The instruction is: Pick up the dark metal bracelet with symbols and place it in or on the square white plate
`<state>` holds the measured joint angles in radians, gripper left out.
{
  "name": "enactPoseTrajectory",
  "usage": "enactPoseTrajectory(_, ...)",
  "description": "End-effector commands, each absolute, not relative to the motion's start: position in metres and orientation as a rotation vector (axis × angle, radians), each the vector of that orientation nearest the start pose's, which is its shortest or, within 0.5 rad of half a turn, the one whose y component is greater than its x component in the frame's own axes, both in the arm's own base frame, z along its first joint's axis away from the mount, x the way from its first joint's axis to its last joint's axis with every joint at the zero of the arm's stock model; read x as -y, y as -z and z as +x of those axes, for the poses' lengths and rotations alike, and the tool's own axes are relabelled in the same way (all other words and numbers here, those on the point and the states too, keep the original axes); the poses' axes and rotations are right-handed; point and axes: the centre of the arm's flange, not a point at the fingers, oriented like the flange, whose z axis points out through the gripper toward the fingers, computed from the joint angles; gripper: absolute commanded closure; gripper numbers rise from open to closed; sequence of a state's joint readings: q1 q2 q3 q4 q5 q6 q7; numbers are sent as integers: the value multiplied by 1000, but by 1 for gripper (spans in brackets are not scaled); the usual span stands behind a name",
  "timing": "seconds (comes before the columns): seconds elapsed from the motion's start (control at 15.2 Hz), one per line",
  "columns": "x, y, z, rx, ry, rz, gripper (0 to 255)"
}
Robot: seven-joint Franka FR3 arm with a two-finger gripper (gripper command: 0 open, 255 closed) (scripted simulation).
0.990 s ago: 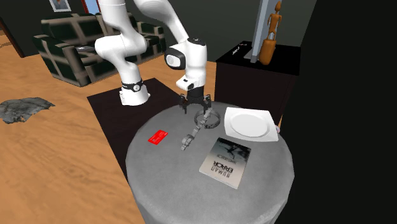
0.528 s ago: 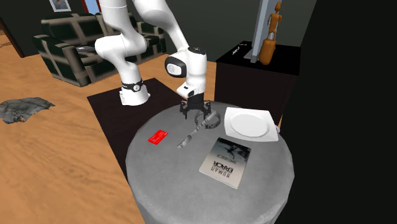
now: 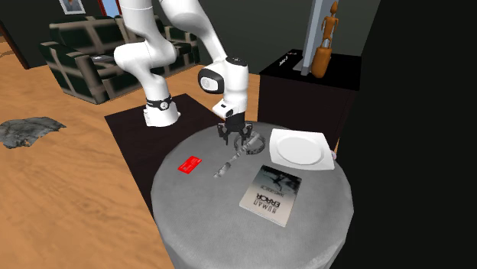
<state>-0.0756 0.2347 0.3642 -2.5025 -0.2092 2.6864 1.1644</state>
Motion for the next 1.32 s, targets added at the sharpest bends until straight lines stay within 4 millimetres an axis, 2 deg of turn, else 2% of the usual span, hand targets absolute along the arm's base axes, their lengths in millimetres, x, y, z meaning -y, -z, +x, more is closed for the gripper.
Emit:
enactPoseTrajectory(0.0,-145,-197,442,-1076,-27,-2976,255)
enactPoseTrajectory(0.53,-145,-197,442,-1076,-27,-2976,255)
enactPoseTrajectory(1.25,-145,-255,442,-1076,-27,-2976,255)
